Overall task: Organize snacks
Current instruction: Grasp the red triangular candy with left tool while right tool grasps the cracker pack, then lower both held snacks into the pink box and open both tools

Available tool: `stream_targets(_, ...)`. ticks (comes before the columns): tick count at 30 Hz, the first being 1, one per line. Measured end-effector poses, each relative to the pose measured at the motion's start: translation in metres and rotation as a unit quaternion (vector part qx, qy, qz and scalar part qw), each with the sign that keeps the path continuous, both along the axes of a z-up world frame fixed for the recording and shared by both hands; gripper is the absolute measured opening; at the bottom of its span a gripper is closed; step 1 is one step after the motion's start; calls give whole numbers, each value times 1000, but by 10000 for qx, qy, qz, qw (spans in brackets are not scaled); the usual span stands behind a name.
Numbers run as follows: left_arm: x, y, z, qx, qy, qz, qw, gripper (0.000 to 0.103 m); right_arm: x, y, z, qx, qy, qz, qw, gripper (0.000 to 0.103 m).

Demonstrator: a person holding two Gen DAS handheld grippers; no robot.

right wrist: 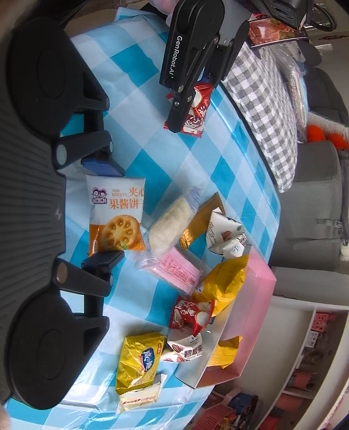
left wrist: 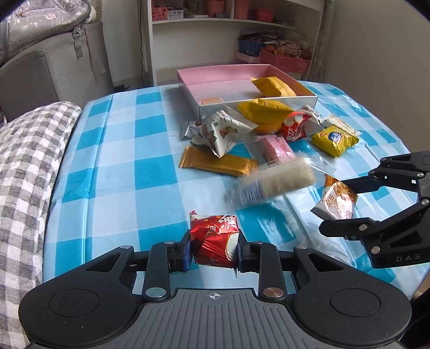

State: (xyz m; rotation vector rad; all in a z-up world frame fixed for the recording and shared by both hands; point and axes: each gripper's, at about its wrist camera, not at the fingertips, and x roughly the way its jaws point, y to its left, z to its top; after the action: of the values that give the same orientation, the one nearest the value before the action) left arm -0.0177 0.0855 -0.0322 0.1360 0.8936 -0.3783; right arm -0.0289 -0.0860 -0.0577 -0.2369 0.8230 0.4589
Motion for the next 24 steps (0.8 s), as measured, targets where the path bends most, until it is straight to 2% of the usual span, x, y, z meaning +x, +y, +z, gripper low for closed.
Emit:
stream_targets(13, 27, -26, 31, -264, -297, 103, 9992, 27, 28, -29, 33, 418, -371, -611, 9966, 54)
stream_targets(24, 68, -51, 48, -623, -444, 393, 9963, 27, 67, -54, 45, 776, -411, -1291, 9877, 54)
